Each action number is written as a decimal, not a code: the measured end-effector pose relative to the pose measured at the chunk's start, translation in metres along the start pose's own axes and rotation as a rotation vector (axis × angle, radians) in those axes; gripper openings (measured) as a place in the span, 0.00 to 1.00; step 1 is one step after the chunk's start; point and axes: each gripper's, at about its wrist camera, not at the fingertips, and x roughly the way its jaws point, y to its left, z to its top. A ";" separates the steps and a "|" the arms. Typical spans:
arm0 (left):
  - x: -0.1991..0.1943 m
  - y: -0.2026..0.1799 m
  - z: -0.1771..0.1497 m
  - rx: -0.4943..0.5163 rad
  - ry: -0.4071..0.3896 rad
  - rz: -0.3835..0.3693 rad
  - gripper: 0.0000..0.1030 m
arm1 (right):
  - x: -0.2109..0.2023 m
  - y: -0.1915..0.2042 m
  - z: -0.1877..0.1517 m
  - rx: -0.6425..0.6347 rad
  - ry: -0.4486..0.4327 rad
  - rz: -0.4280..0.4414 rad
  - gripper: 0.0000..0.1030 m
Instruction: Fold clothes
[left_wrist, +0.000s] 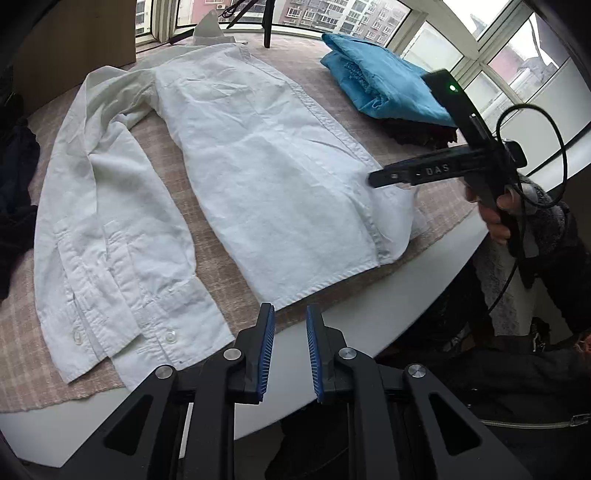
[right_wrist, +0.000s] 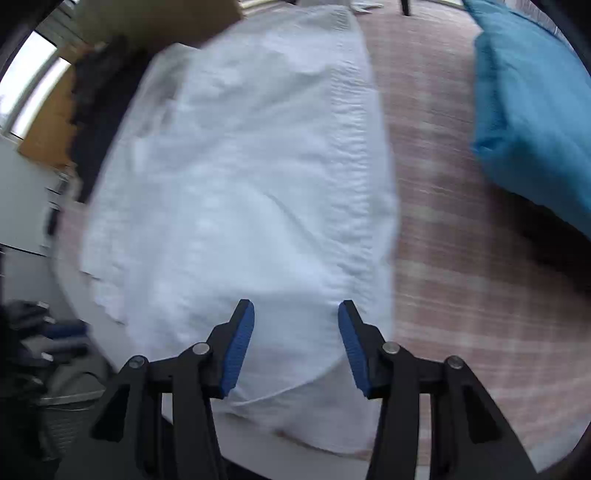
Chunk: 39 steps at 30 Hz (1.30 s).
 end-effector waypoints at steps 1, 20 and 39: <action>0.000 0.003 0.000 -0.003 0.000 0.007 0.15 | -0.012 -0.014 -0.007 0.049 -0.022 -0.002 0.45; 0.042 0.027 0.026 -0.069 0.076 -0.091 0.00 | -0.053 0.059 -0.050 -0.184 -0.166 0.042 0.45; -0.024 -0.028 0.111 0.055 -0.014 -0.215 0.01 | -0.057 0.126 -0.061 -0.336 -0.440 0.075 0.41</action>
